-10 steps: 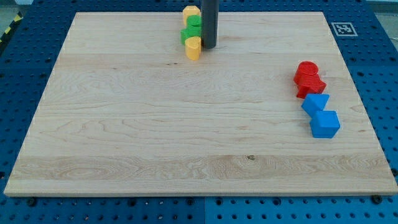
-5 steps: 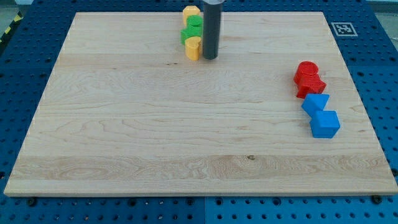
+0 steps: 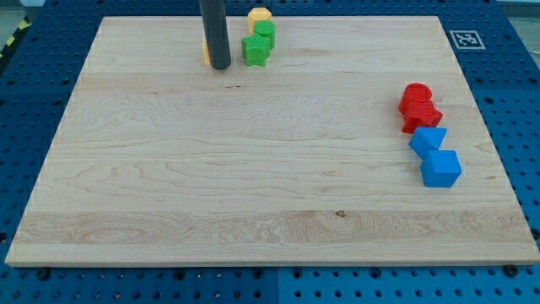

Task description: Push the yellow heart to the top left

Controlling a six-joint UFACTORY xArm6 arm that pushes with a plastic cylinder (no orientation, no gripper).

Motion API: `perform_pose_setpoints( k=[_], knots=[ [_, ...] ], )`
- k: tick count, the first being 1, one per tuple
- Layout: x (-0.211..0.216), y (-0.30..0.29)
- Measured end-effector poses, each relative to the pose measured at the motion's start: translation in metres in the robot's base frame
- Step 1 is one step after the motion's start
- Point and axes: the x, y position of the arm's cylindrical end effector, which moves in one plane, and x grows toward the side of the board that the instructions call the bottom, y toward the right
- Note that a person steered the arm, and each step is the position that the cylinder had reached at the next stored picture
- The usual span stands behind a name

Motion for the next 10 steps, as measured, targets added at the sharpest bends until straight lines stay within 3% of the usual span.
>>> perform_pose_setpoints(
  k=[2,6,10],
  knots=[
    [-0.009,0.001],
    [-0.068,-0.004],
    [-0.069,-0.102]
  ],
)
